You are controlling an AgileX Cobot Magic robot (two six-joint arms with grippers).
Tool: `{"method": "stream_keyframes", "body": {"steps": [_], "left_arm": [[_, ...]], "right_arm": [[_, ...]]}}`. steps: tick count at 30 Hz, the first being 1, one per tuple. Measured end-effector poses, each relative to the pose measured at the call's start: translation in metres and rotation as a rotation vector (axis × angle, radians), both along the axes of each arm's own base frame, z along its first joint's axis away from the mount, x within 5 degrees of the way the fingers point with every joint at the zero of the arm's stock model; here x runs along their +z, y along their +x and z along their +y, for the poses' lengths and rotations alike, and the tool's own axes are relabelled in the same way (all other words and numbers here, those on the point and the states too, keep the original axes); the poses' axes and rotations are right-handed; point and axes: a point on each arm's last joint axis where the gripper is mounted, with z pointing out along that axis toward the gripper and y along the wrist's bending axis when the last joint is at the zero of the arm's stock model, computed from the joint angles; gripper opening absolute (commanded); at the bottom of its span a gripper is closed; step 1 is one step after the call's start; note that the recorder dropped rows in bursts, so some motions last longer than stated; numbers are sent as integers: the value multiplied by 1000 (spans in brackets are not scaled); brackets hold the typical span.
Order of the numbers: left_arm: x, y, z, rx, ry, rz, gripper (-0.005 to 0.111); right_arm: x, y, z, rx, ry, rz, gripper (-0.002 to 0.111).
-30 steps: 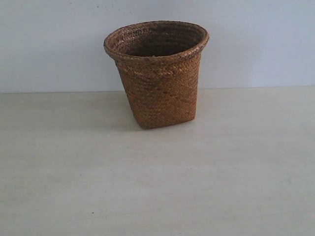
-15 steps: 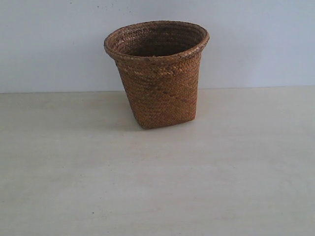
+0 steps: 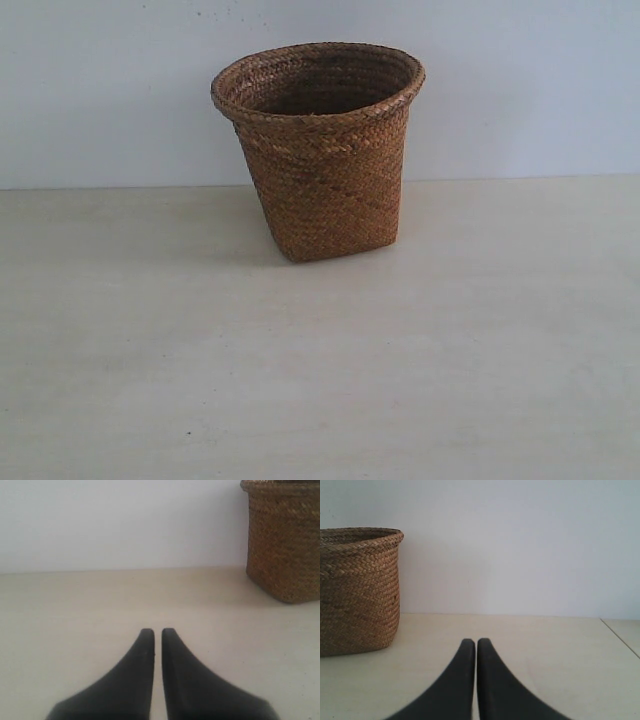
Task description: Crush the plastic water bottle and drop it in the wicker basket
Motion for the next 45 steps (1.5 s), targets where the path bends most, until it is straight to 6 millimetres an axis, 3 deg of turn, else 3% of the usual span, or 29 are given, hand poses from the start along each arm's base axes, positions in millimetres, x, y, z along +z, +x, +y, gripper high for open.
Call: {"method": "stream_keyframes", "body": {"steps": [45], "left_arm": [[-4,-1,0,-1,1,44,4]], "right_arm": [[0,0,0,0,10,0,0]]}}
